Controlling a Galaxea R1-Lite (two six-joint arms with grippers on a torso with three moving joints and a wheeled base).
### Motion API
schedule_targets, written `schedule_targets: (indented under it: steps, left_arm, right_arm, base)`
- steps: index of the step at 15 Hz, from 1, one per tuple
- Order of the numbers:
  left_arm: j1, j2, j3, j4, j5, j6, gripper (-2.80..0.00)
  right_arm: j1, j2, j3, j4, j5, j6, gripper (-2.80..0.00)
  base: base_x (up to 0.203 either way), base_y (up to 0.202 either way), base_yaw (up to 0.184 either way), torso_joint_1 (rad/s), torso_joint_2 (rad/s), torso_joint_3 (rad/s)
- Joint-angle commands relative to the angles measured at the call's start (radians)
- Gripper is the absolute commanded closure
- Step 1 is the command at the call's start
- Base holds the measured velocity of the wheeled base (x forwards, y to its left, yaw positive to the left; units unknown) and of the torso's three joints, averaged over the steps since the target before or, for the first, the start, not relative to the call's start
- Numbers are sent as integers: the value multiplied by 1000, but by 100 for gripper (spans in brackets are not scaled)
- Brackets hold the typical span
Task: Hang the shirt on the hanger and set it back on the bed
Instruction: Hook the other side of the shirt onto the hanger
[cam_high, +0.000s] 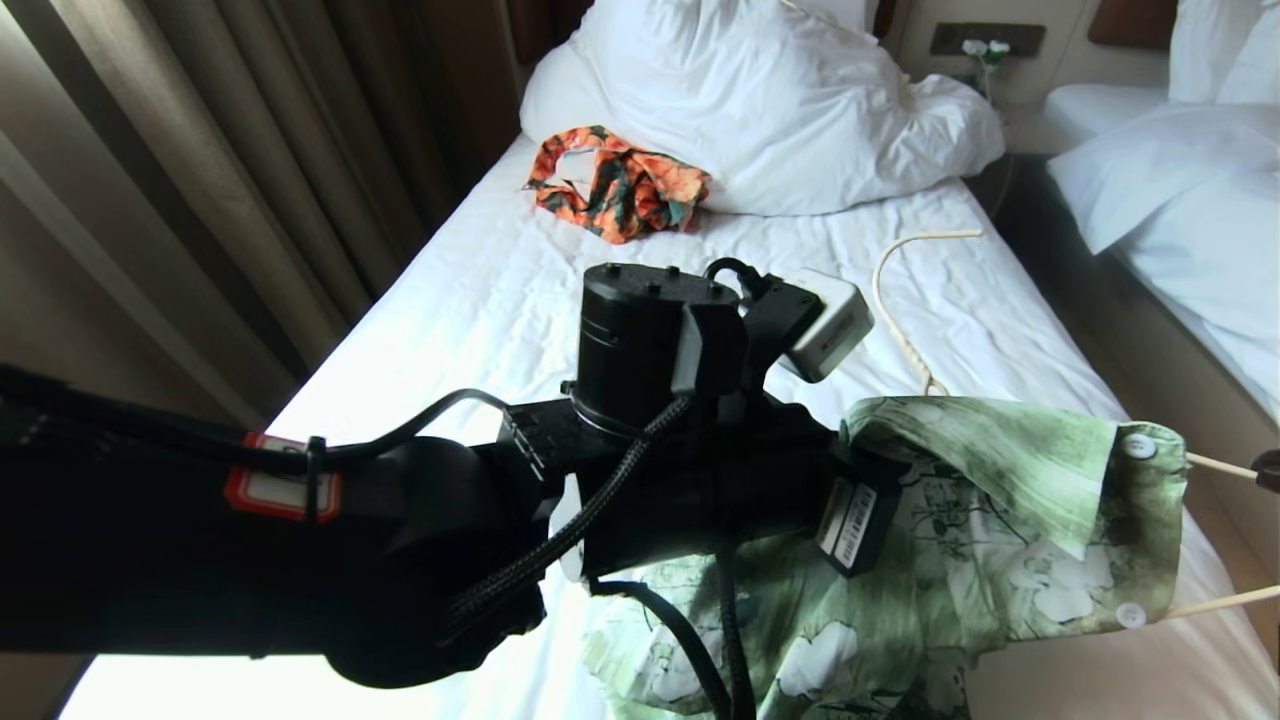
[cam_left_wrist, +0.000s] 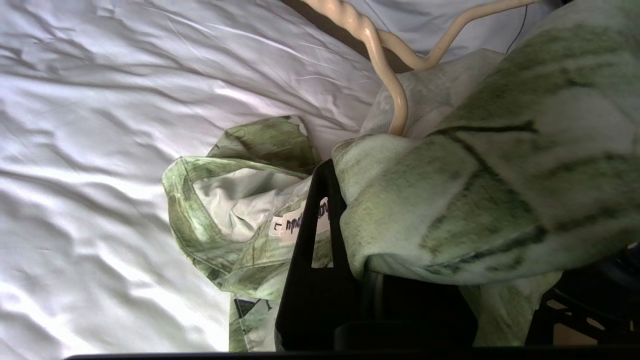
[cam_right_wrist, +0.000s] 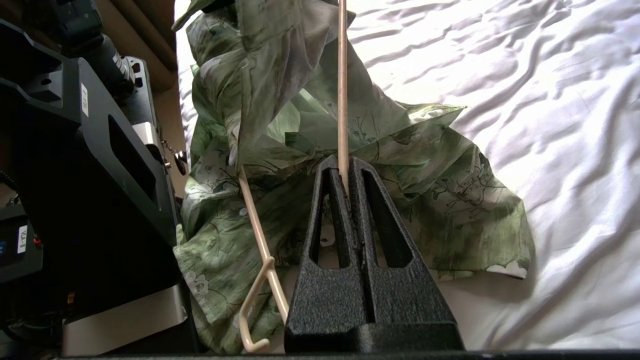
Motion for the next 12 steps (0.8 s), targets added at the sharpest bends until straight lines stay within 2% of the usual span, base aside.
schedule_targets:
  steps: [1,4,8,12]
  left_arm:
    - [-10,-20,-2,-6,-2,-1,0]
    - [-57,-42,-2,-2,-2,-2,0]
    - [-136,-39,31,-2,-1,-13,0]
    - [-190,-26,58,-5,-1,-16,0]
  right_arm:
    - [9,13,-6,9,6,-9,0]
    - [21,38,-14,9,9,-11,0]
    - [77,57,-14,9,11,-13,0]
    - [79,56,-15,9,11,-19,0]
  base:
    - [0,0,0,0,0,0]
    - [0,0,0,0,0,0]
    - [0,0,0,0,0,0]
    - [0,0,0,0,0,0]
